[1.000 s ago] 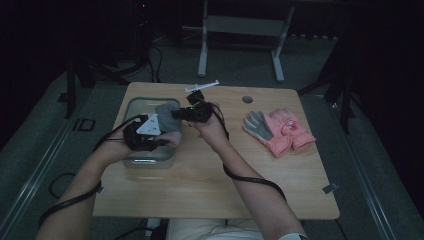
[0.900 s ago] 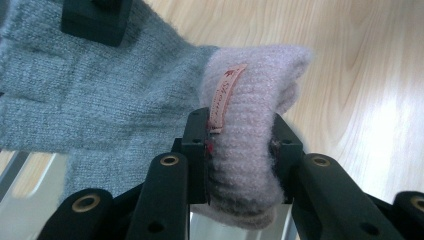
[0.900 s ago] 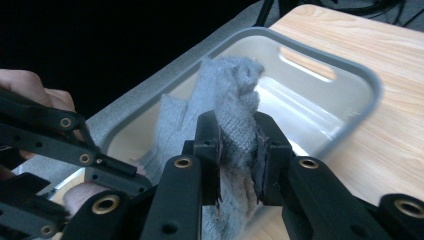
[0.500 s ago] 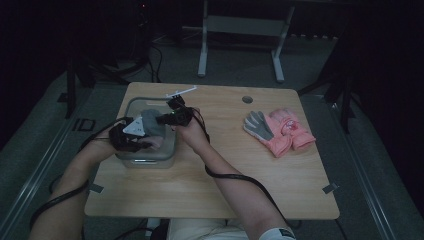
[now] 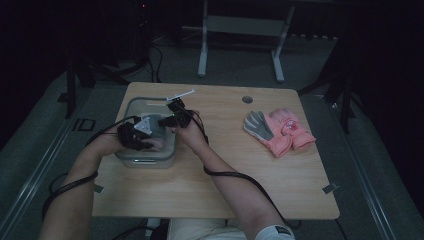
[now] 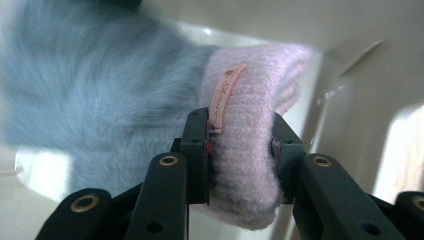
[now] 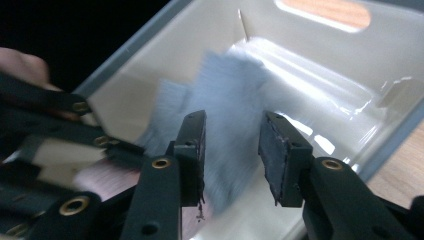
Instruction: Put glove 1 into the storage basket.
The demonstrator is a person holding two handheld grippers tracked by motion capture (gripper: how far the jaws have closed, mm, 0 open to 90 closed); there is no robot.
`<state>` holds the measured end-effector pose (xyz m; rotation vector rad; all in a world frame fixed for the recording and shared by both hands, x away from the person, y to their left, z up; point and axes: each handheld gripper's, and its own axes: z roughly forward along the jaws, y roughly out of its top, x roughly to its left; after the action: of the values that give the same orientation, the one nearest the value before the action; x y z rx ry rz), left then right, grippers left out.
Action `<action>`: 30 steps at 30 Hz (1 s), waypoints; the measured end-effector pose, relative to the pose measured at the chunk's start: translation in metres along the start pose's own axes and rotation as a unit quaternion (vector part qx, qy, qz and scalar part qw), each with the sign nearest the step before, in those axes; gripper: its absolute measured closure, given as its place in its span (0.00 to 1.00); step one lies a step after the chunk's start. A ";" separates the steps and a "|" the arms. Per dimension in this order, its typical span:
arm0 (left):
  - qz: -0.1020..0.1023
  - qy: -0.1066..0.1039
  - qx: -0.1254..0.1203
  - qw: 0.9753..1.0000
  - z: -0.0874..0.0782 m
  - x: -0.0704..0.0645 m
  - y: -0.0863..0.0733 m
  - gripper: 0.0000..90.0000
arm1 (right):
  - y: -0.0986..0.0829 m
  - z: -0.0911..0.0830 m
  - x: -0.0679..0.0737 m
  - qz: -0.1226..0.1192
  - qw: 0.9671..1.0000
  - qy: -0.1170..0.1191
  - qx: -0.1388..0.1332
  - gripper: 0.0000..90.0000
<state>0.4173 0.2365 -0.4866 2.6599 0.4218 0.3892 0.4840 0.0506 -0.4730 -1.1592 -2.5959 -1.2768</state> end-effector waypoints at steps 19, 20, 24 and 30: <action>-0.143 0.031 -0.068 0.987 -0.020 0.002 0.009 0.26 | -0.012 -0.044 -0.004 -0.030 0.999 0.027 -0.027 0.54; -0.148 0.033 -0.070 0.986 -0.022 0.002 0.010 0.24 | -0.013 -0.047 -0.004 -0.031 0.999 0.026 -0.027 0.54; -0.164 0.024 -0.093 0.982 -0.024 -0.002 0.014 0.13 | -0.019 -0.060 -0.008 -0.040 0.998 0.025 -0.032 0.55; -0.184 0.002 -0.106 0.977 -0.019 -0.013 0.022 0.03 | -0.030 -0.081 -0.017 -0.047 0.998 0.018 -0.039 0.57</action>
<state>0.4047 0.2197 -0.4632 2.3106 0.8086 0.3040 0.4546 -0.0276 -0.4445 -1.0253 -2.6255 -1.4142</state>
